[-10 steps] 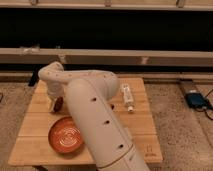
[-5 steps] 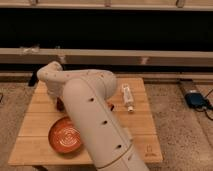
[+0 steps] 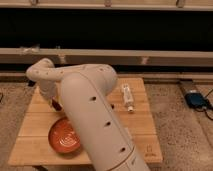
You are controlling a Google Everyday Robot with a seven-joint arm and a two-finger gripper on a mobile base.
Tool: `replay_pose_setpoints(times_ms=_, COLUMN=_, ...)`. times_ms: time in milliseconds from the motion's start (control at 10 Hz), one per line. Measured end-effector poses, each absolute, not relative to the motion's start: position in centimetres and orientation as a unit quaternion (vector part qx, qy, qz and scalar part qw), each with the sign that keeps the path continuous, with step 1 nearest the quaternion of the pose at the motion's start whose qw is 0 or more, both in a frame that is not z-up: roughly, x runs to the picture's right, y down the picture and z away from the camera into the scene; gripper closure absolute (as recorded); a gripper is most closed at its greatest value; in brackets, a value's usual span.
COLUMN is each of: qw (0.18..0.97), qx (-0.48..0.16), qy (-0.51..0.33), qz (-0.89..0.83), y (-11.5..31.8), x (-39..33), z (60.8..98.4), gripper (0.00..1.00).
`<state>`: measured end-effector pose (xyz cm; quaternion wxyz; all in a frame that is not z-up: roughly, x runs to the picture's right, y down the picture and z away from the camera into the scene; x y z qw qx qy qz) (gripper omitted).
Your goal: Place the pepper in the ceramic bowl
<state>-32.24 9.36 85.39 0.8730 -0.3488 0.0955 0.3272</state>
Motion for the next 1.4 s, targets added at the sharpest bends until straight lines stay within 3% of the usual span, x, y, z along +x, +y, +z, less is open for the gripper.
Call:
replay_pose_setpoints(times_ms=400, qw=0.869, qx=-0.364, qy=0.093, qz=0.322, y=12.2, x=-32.3, z=78.4, gripper=1.00)
replay_pose_setpoints(times_ms=900, qw=0.841, qx=-0.361, qy=0.116, qz=0.386, y=14.9, x=-26.7, z=73.5, gripper=0.98)
replay_pose_setpoints(times_ms=1400, qw=0.806, qx=-0.370, qy=0.120, qz=0.445, y=17.1, x=-23.0, z=68.6, gripper=0.49)
